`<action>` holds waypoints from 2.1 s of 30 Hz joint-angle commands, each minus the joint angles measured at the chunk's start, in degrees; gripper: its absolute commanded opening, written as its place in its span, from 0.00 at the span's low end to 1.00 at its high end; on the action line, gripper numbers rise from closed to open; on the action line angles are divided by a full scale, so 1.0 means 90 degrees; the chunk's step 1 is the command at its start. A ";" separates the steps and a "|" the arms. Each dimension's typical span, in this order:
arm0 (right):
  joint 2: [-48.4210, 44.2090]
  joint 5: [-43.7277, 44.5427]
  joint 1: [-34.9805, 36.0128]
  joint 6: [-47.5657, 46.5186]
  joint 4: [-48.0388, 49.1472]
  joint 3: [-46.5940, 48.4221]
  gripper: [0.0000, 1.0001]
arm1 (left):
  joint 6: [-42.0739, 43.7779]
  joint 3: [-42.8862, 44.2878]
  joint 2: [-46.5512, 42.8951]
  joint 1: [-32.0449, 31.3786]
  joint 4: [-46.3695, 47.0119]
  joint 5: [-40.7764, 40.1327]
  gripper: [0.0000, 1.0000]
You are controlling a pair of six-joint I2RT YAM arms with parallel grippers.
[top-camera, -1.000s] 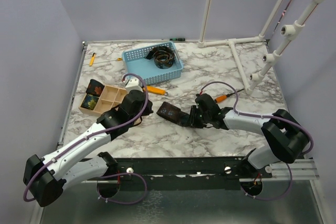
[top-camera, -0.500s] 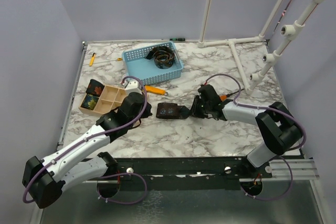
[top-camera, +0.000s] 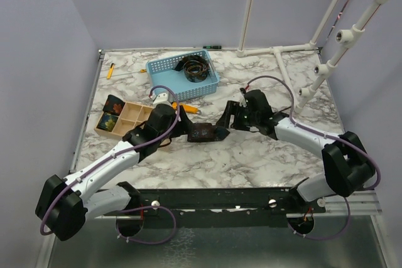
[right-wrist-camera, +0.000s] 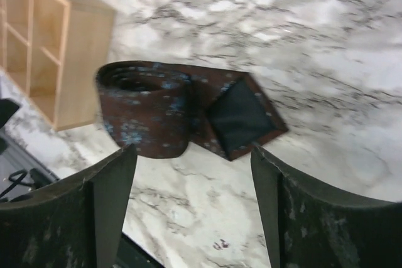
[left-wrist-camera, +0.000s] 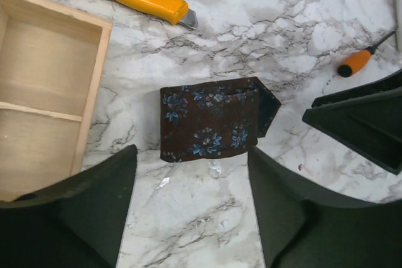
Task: Roll the ties
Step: Roll the tie at the center of the board.
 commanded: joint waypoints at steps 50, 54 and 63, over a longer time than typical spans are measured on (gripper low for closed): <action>0.1892 -0.0179 -0.0129 -0.0570 0.0167 0.0167 0.62 | -0.0078 -0.0623 0.2081 0.1118 0.3096 0.2993 0.86; 0.1920 -0.0123 -0.0198 -0.0515 0.0174 0.0034 0.59 | -0.0087 -0.0542 0.2363 0.1116 0.3258 0.3202 0.86; 0.1594 -0.0063 -0.0266 -0.0425 0.0185 -0.0180 0.60 | -0.0276 -0.0418 0.2855 0.1118 0.3374 0.3549 0.82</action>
